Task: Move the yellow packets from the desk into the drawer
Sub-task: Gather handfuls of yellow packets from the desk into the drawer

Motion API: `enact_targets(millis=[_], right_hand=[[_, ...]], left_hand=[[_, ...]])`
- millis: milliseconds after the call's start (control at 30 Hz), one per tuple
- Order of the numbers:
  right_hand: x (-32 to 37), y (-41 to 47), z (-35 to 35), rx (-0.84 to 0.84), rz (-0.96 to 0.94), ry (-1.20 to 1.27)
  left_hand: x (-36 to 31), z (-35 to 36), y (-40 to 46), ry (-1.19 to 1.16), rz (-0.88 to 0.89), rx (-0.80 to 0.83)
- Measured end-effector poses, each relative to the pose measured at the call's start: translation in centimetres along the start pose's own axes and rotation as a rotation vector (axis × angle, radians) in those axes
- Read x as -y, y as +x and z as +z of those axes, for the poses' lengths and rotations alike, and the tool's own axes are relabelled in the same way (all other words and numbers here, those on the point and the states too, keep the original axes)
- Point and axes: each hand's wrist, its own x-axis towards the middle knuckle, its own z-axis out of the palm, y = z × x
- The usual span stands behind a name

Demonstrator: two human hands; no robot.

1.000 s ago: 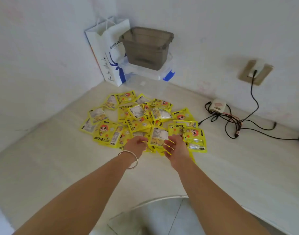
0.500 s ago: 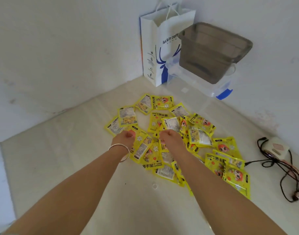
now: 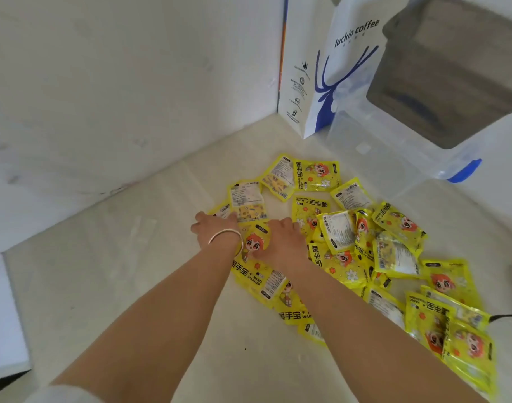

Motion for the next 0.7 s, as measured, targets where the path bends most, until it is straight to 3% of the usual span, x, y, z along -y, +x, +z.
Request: enact_targets(millis=[100, 400, 700], right_hand=[[0.8, 0.5, 0.6, -0.017, 0.042, -0.082], [0.8, 1.8, 1.2, 0.087, 0.074, 0.163], [-0.8, 5.9, -6.2, -0.02, -0.016, 0.41]], left_hand=[[-0.8, 0.6, 0.9, -0.008, 0.011, 0.013], [-1.8, 1.7, 2.4, -0.034, 0.026, 0.028], [-2.4, 0.9, 4.4, -0.026, 0.102, 0.032]])
